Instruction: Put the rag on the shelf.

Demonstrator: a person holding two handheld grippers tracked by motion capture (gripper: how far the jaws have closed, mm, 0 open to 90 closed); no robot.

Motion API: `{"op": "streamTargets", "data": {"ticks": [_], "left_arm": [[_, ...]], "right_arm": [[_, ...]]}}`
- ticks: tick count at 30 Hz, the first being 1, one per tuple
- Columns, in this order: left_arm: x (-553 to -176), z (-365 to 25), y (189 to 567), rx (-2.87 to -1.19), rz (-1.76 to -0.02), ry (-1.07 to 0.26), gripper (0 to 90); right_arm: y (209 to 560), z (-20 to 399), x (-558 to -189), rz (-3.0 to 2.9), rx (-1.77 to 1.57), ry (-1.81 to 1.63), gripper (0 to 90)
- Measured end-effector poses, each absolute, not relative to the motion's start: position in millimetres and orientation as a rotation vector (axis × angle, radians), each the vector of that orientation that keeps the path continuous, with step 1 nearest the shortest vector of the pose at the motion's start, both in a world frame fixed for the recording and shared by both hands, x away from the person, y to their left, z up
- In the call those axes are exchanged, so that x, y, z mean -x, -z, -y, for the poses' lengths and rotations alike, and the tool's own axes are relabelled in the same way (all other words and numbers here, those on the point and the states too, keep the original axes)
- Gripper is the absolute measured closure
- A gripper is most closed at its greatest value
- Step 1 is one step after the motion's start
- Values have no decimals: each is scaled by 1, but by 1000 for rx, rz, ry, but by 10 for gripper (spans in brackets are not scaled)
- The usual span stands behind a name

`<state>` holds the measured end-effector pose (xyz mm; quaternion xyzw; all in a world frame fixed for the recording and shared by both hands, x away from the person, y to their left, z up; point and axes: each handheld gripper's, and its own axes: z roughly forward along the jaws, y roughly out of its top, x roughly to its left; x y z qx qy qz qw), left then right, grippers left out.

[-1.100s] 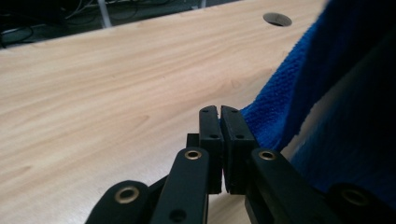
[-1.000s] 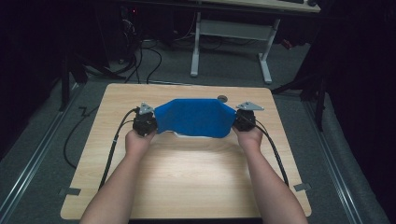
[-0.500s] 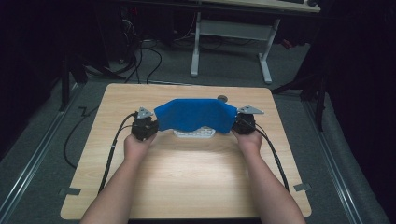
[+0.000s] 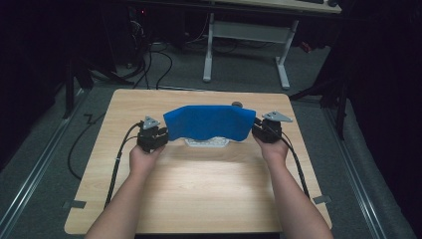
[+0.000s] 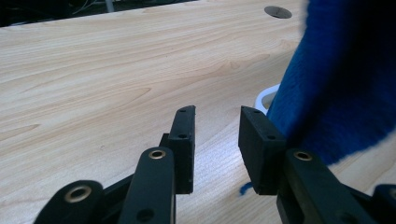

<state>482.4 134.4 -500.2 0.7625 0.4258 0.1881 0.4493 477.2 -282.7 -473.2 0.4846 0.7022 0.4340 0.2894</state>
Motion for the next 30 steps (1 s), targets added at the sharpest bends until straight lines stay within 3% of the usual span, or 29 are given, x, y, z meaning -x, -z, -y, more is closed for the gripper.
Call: {"op": "streamTargets", "data": {"ticks": [8, 22, 30], "left_arm": [[-474, -141, 494, -1894, -1052, -507, 609], [-443, -163, 500, -1864, -1060, -553, 578], [-408, -167, 510, -1886, -1066, -550, 508]], "right_arm": [[472, 289, -468, -1866, -1289, -1140, 658], [477, 302, -447, -1860, -1296, -1116, 625], [478, 295, -408, -1874, -1170, -1087, 569]]}}
